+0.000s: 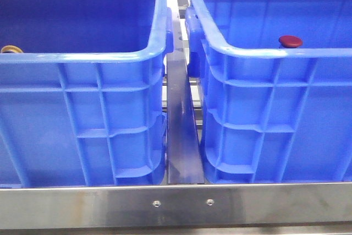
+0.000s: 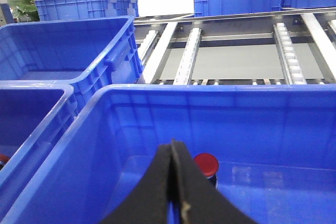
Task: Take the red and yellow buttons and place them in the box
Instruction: 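Lower the left gripper onto a yellow-capped button in the button bin, then grasp the yellow-capped button with the left gripper and lift it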
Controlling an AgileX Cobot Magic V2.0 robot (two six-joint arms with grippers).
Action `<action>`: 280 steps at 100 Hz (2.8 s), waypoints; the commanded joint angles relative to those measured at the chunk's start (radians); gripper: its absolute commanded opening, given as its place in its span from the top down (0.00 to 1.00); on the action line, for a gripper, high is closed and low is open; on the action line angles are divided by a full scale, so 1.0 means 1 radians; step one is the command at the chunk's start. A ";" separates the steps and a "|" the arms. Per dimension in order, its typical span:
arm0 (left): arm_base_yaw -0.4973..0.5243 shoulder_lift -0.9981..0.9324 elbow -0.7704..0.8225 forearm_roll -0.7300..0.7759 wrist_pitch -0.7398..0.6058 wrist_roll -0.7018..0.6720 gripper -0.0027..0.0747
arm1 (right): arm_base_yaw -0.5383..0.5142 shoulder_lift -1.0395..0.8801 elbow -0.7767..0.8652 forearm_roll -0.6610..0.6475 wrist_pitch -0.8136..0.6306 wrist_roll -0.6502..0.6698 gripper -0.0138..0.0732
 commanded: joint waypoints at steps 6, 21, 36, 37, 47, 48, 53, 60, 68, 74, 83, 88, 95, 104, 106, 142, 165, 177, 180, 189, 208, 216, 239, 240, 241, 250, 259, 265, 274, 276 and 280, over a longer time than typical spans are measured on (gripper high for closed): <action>0.002 0.104 -0.095 -0.008 -0.030 -0.003 0.31 | -0.004 0.000 -0.024 0.015 -0.005 -0.005 0.92; 0.002 0.202 -0.143 0.009 -0.027 -0.003 0.31 | -0.004 0.000 -0.024 0.015 -0.005 -0.005 0.92; 0.002 0.259 -0.162 0.025 -0.047 -0.003 0.31 | -0.004 0.000 -0.024 0.015 -0.005 -0.005 0.92; 0.002 0.260 -0.162 0.027 -0.054 -0.003 0.31 | -0.004 0.000 -0.024 0.015 -0.005 -0.005 0.92; 0.002 0.286 -0.164 0.027 -0.093 -0.003 0.31 | -0.004 0.000 -0.024 0.015 -0.005 -0.005 0.92; 0.002 0.292 -0.164 0.027 -0.095 -0.003 0.31 | -0.004 0.000 -0.024 0.015 -0.005 -0.005 0.92; 0.002 0.303 -0.164 0.028 -0.103 -0.003 0.31 | -0.004 0.000 -0.024 0.015 -0.005 -0.005 0.92; 0.002 0.320 -0.164 0.028 -0.104 -0.003 0.31 | -0.004 0.000 -0.024 0.015 -0.005 -0.005 0.92; 0.002 0.335 -0.164 0.028 -0.104 -0.003 0.32 | -0.004 0.000 -0.024 0.015 -0.005 -0.005 0.92; 0.002 0.342 -0.164 0.028 -0.106 -0.003 0.32 | -0.004 0.000 -0.024 0.015 -0.005 -0.005 0.92; 0.002 0.343 -0.164 0.028 -0.112 -0.003 0.35 | -0.004 0.000 -0.024 0.015 -0.005 -0.005 0.92; 0.002 0.343 -0.164 0.028 -0.117 -0.003 0.39 | -0.004 0.000 -0.024 0.015 -0.005 -0.005 0.92; 0.002 0.343 -0.164 0.028 -0.124 -0.003 0.48 | -0.004 0.000 -0.024 0.015 -0.005 -0.005 0.92; 0.002 0.344 -0.164 0.029 -0.125 -0.003 0.61 | -0.004 0.000 -0.024 0.015 -0.005 -0.005 0.92; 0.002 0.344 -0.164 0.029 -0.125 -0.003 0.64 | -0.004 0.000 -0.024 0.015 -0.005 -0.005 0.92; -0.001 0.270 -0.164 0.029 -0.122 -0.003 0.93 | -0.004 0.000 -0.024 0.015 -0.005 -0.005 0.92; -0.042 0.066 -0.139 0.027 -0.098 -0.003 0.93 | -0.004 0.000 -0.024 0.015 -0.005 -0.005 0.92; -0.099 -0.056 -0.091 0.026 -0.098 -0.003 0.93 | -0.004 0.000 -0.024 0.015 -0.005 -0.005 0.92; -0.119 -0.085 -0.078 0.026 -0.096 -0.003 0.93 | -0.004 0.000 -0.024 0.015 -0.005 -0.005 0.92; -0.172 -0.177 -0.032 0.026 -0.096 -0.003 0.93 | -0.004 0.000 -0.024 0.015 -0.005 -0.005 0.92; -0.278 -0.358 0.060 0.026 -0.096 -0.003 0.93 | -0.004 -0.001 -0.024 0.015 0.009 -0.005 0.92; -0.317 -0.433 0.092 0.026 -0.084 -0.003 0.93 | -0.004 -0.001 -0.024 0.015 0.024 -0.005 0.92; -0.379 -0.589 0.147 0.026 -0.052 -0.003 0.93 | -0.004 -0.001 -0.024 0.015 0.040 -0.005 0.92; -0.379 -0.593 0.150 0.026 -0.050 -0.003 0.93 | -0.004 -0.001 -0.024 0.015 0.040 -0.005 0.92; -0.379 -0.596 0.152 0.026 -0.050 -0.003 0.93 | -0.004 -0.001 -0.024 0.015 0.040 -0.005 0.92; -0.379 -0.628 0.164 0.026 -0.044 -0.003 0.93 | -0.004 -0.001 -0.024 0.015 0.063 -0.005 0.88; -0.379 -0.639 0.167 0.026 -0.034 -0.003 0.93 | -0.004 -0.001 -0.024 0.015 0.101 -0.005 0.76; -0.379 -0.639 0.167 0.026 -0.029 -0.003 0.93 | -0.004 -0.001 -0.024 0.016 0.122 -0.005 0.64; -0.379 -0.639 0.167 0.026 -0.024 -0.003 0.93 | -0.004 -0.001 -0.024 0.035 0.142 -0.005 0.44; -0.379 -0.639 0.167 0.026 -0.024 -0.003 0.93 | -0.004 -0.001 -0.024 0.047 0.147 -0.005 0.40; -0.379 -0.639 0.167 0.026 -0.024 -0.003 0.93 | -0.004 -0.001 -0.024 0.073 0.161 -0.005 0.34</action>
